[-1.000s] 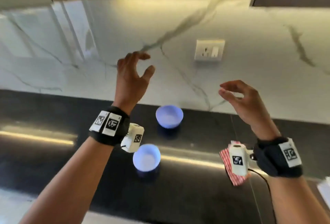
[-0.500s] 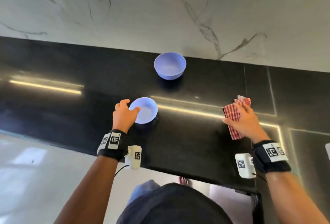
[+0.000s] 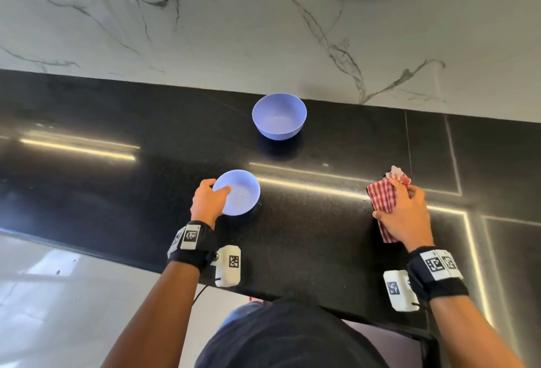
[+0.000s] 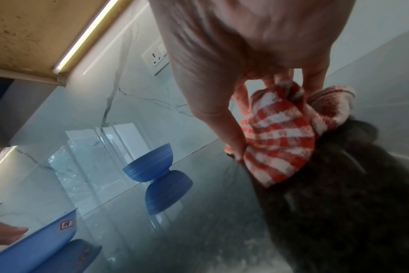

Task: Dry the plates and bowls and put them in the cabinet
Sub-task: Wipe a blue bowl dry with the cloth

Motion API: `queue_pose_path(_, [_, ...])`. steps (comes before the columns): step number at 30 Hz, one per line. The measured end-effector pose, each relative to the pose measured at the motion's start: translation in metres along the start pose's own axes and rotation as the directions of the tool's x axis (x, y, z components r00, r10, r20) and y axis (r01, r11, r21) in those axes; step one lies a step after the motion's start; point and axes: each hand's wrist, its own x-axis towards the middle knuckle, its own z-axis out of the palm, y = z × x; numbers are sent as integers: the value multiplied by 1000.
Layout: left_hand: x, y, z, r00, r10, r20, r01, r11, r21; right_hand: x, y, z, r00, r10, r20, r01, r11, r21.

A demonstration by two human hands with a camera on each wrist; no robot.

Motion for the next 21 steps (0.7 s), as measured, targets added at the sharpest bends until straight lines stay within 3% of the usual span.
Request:
queue_pose_path(5, [13,19,9,991,12,130,-12,1000,-3,-5,-21,1,999,-6,-32,11,990,139])
queue_pose_path(9, [22,34,18,971,41,236,-50,998,33,-8,-44,1,1000,1,23,-7,972,235])
queue_pose_path(14, [41,60,24,945,227,234,-281,931,234,-13,-68,4,998,-20,61,-1,946,323])
queue_pose_path(18, [51,95,30,890,367,271,-430,873,231,-11,-75,5,980,75,182,-128,945,302])
queue_pose_path(21, [55,123,38,903,308,299,-358,925,128,-10,-70,3,966,132,223,-197,933,300])
